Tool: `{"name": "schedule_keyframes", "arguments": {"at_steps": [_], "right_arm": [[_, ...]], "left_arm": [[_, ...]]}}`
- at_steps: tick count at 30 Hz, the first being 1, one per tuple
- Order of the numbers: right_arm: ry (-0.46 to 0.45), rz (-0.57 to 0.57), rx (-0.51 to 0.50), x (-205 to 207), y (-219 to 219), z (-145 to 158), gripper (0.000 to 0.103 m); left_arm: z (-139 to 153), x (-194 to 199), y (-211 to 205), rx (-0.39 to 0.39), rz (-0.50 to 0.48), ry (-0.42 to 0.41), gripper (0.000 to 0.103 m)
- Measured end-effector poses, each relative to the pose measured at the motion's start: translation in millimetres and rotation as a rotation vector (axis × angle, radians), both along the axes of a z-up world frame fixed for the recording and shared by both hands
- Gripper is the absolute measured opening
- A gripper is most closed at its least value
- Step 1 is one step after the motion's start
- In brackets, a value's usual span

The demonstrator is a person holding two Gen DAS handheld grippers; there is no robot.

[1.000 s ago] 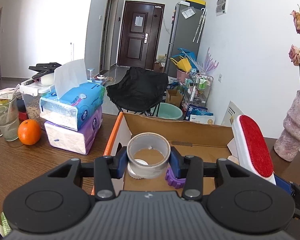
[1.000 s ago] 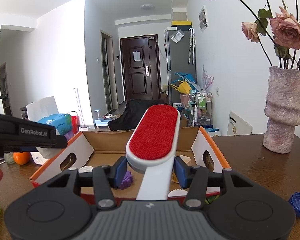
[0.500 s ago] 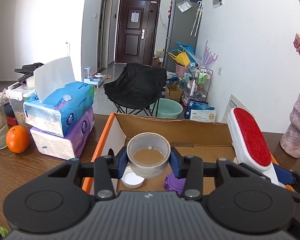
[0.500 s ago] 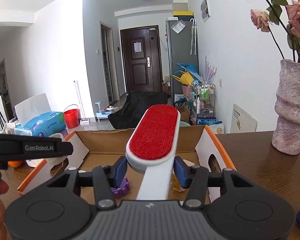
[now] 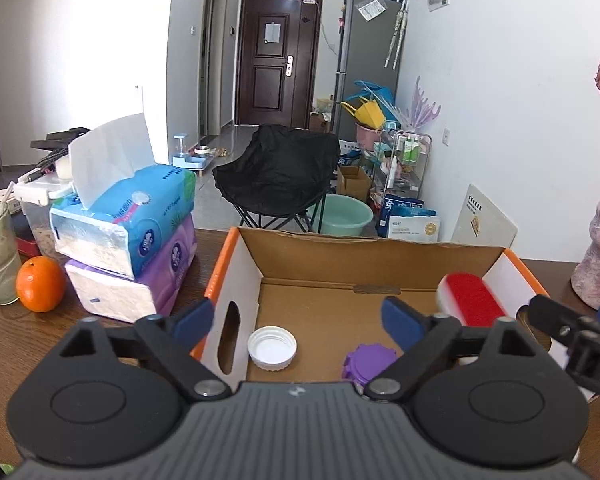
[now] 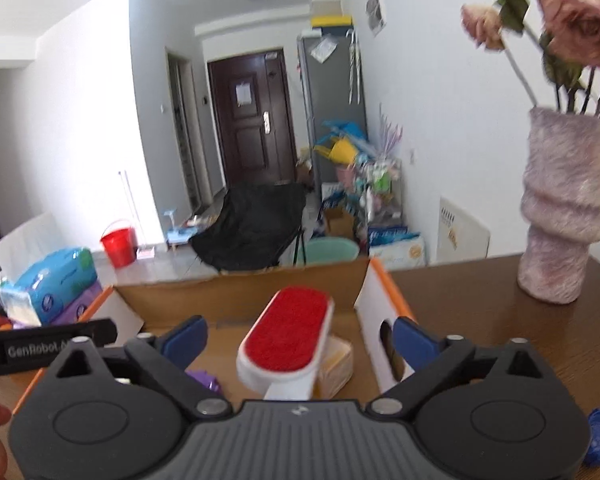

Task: Organize rigid objects
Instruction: 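Open both tools to drop the tape roll and lint roller into the box, then withdraw both open tools from the box back over the table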

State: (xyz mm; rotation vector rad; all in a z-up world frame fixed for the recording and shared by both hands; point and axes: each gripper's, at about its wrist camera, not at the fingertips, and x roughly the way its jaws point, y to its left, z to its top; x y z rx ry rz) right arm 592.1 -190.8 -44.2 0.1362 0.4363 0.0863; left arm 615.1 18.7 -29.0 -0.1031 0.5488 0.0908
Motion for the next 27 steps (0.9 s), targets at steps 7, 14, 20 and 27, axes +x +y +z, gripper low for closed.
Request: {"name": "schedule_keyframes", "arguments": {"at_steps": [7,14,20,27], "right_arm": [[-0.008,-0.004,0.006,-2,-5,5,0.102],[-0.003,0.002,-0.004,-1,-3,4,0.103],[-0.007,0.011,-0.023,-5,-1,3,0.103],[-0.024,0.018,-0.032,-15,-1,6,0.103]], "left_arm": [[2,-1,-1,0.015,0.013,0.004,0.103],[2,-1,2,0.005,0.024,0.014,0.103],[5,-5,-1,0.017,0.023,0.009,0.103],[9,-18,-5,0.036,0.016,-0.011,0.103]]}}
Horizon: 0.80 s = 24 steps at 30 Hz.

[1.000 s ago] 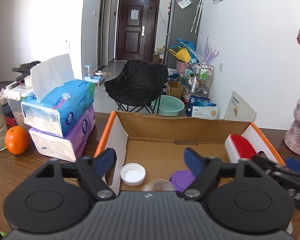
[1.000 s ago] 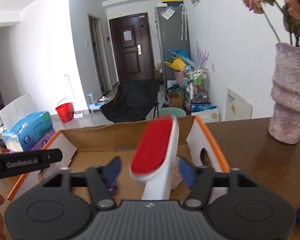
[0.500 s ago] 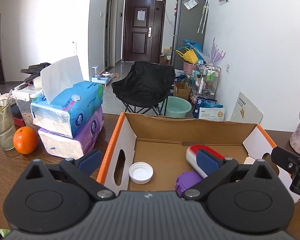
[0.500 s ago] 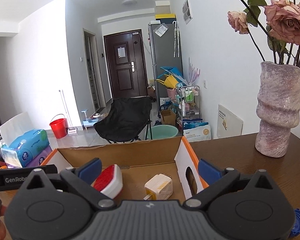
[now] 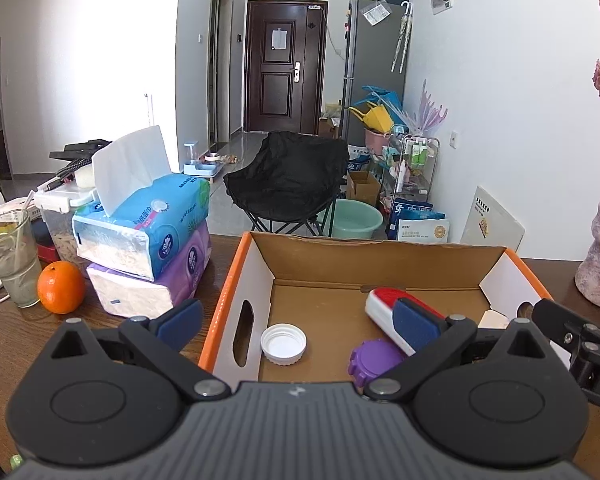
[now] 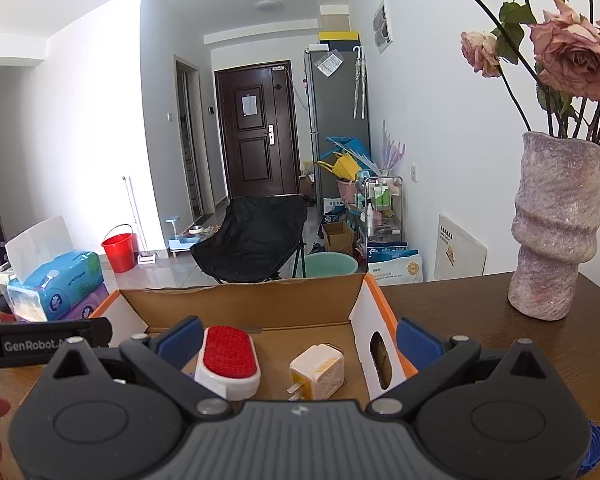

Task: Organize rigid objects
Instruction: 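Withdraw both open tools from the box back over the table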

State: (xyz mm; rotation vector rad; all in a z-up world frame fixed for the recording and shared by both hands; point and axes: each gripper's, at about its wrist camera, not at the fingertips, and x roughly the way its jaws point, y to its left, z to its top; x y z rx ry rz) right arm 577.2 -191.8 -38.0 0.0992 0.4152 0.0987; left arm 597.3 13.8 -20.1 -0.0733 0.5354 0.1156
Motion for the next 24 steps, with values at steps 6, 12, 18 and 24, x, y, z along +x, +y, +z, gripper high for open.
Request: {"name": "schedule_keyframes", "arguments": {"at_steps": [6,12,18,24], "right_arm": [[-0.026,-0.005,-0.012,-14,-1,4,0.103],[-0.048,0.0,-0.015,-34,-3,6,0.103],[-0.063,0.011,-0.021,-57,-1,7,0.103],[-0.075,0.026,-0.019,-82,2,6,0.103]], "left_arm": [[0,-12,1,0.003,-0.006,-0.001,0.103],[1,-27,4,-0.001,-0.001,-0.006,0.103],[1,-48,5,-0.005,0.001,-0.01,0.103],[0,-72,9,-0.003,0.016,-0.009,0.103]]}}
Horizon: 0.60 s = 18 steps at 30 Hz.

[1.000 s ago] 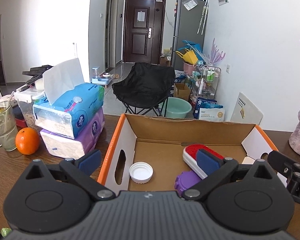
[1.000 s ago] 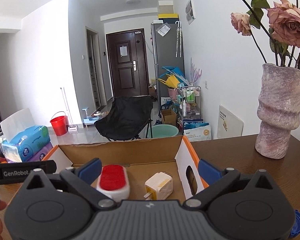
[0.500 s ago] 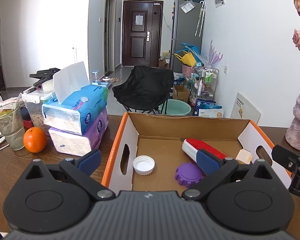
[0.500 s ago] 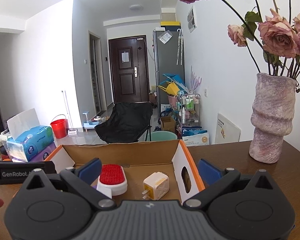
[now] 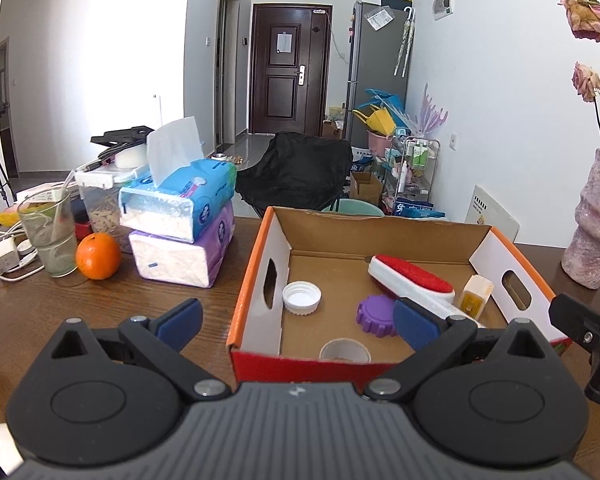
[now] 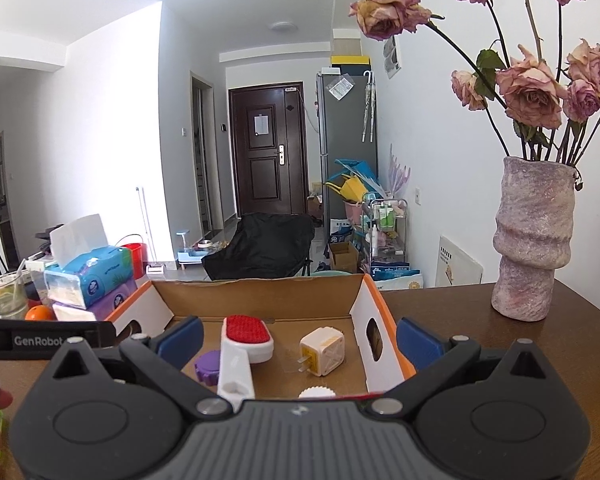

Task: Organize rigid objects
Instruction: 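Withdraw both open tools from the box back over the table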

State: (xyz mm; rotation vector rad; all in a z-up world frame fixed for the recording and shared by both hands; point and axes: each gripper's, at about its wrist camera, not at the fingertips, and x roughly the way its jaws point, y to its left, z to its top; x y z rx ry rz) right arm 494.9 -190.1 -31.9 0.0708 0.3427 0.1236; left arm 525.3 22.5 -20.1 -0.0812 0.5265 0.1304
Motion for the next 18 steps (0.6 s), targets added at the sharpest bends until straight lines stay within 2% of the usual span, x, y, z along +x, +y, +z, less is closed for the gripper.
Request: {"name": "schedule_keyframes", "arguments": {"at_steps": [18], "right_arm": [[0.01,0.07,-0.012,-75,17,-19,0.103]], "left_arm": [[-8,-72,9,0.013,0.045,0.01,0.103]]}}
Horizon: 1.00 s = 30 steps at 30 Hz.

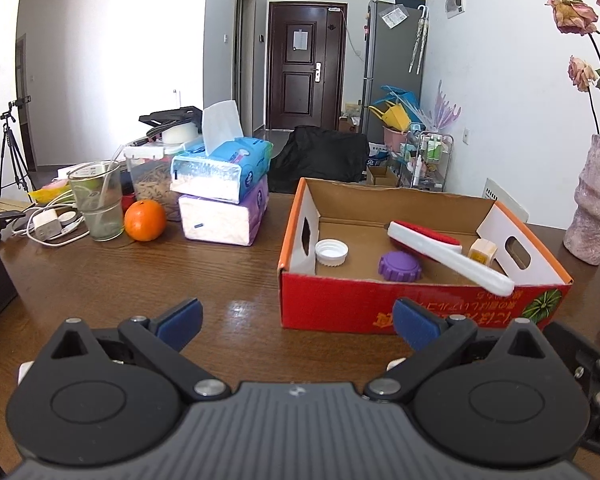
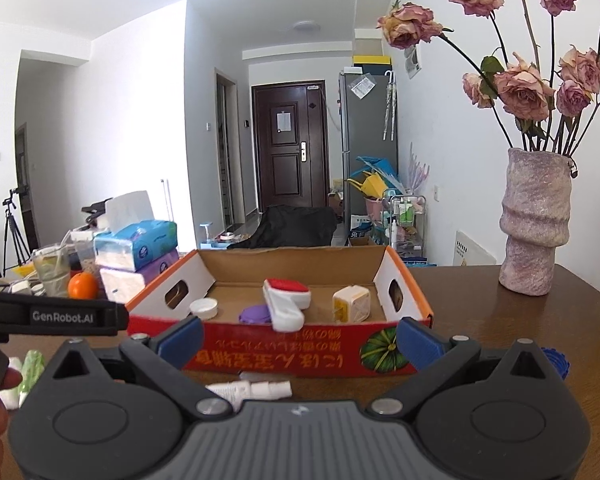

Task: Organize rigid objects
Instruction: 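Withdraw both open tools from the box back over the table, then move the left tool toward the white cotton pad pack while the right tool nears the spray bottle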

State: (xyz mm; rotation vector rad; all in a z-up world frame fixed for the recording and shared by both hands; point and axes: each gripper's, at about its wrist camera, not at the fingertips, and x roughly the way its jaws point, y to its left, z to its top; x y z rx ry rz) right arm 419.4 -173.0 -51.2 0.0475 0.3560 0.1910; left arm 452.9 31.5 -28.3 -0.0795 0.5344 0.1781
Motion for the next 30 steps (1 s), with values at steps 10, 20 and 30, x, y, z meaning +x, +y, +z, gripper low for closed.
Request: {"name": "schedule_keyframes", "arguments": {"at_steps": [10,20,30], "right_arm": [[0.007,0.007,-0.009,-31,7,-12,0.103],[0.017,0.005,0.0,-56,10,-25,0.103],[-0.024,0.016,0.027,-70,9,-35,0.103]], "left_arm": [[-7,-40,10,0.005,0.029,-0.005,0.103],[-24,-69,28,0.003,0.067,0.023,0.103],[-29,-85,58,-0.019,0.128,0.008,0.103]]}}
